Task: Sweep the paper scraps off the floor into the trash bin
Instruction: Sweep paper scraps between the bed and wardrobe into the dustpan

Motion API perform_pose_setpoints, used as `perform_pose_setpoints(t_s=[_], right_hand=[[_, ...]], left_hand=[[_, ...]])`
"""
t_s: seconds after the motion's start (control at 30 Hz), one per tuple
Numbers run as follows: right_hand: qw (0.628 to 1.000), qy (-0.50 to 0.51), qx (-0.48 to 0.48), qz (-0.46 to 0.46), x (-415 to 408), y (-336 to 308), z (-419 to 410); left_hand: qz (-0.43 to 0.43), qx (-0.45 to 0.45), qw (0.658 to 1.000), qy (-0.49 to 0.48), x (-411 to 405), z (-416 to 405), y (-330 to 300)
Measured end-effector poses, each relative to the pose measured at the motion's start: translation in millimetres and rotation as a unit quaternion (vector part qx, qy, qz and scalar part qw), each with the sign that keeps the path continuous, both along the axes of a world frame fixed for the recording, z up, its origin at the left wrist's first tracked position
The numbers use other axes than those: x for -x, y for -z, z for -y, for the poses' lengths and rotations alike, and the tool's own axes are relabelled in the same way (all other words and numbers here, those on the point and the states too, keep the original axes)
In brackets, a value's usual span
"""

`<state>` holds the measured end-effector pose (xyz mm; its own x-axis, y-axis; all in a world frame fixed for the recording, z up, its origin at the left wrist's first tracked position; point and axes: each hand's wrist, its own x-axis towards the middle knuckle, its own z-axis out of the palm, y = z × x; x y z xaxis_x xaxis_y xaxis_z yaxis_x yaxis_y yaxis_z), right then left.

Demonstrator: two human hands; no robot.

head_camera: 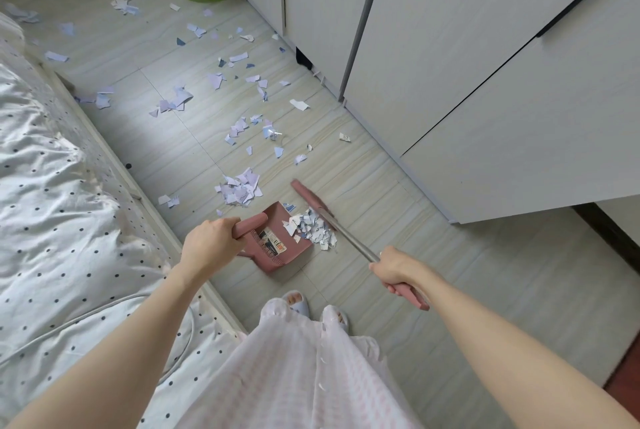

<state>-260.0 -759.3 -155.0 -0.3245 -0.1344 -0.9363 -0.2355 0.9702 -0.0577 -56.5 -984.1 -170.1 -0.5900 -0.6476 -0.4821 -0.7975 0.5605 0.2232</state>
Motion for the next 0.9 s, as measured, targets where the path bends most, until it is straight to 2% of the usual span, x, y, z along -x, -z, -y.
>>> perform_pose_setpoints(t_s=[0.1,0.27,0.57,0.9], right_hand=[[0.999,-0.039,0.001,0.013,-4.9,-3.1,6.5],[0.998,-0.043,0.027,0.033,4.9,-16.0,8.0],[0.999,0.011,0.027,-0.03,17.2,-22.8,-19.9],[0.998,0.002,-0.022,-0.053,-17.6,-7.8,-50.4]], left_hand=[[0.0,-0.001,1.0,0.003,-1.9,-2.1,-0.1],[-0.001,-0.013,1.0,-0.004,-7.5,-5.0,-3.8],[-0.013,0.0,0.999,-0.031,-23.6,-22.4,-14.4],[0.018,0.004,1.0,-0.001,-34.2,-49.5,-16.4]])
